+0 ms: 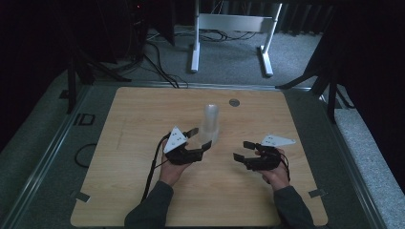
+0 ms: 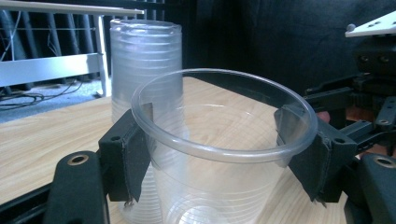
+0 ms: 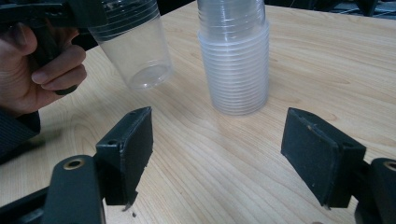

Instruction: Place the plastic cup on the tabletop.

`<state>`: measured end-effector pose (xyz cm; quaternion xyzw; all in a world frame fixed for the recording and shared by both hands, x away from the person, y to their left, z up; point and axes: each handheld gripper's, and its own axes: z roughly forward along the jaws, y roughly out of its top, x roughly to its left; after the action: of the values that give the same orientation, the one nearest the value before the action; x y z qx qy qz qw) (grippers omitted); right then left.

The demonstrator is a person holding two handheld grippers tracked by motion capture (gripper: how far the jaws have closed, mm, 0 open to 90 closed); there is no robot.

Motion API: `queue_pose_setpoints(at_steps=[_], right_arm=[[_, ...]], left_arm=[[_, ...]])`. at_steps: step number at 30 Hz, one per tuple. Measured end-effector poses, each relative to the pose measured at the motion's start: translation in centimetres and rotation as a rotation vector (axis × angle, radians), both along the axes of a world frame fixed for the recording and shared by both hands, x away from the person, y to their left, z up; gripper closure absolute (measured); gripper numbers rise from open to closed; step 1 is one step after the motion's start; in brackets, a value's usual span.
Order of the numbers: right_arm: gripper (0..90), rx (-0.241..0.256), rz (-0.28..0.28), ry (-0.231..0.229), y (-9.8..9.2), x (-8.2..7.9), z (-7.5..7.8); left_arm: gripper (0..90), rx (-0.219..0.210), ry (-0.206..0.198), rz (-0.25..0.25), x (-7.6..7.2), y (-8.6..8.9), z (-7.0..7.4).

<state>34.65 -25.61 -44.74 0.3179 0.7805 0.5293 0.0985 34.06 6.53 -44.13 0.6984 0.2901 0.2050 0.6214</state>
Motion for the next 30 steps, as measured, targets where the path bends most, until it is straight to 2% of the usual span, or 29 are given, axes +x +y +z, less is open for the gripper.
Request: queue_pose_setpoints(at_steps=[19,30], right_arm=[[25.0,-0.009,0.005,0.007,-0.1,0.0,-0.2],[25.0,-0.008,0.005,0.004,-0.1,0.0,-0.1]], left_arm=[[28.3,-0.024,0.020,0.072,0.5,0.4,-1.5],[28.3,-0.021,0.038,0.086,0.9,0.1,-2.3]])
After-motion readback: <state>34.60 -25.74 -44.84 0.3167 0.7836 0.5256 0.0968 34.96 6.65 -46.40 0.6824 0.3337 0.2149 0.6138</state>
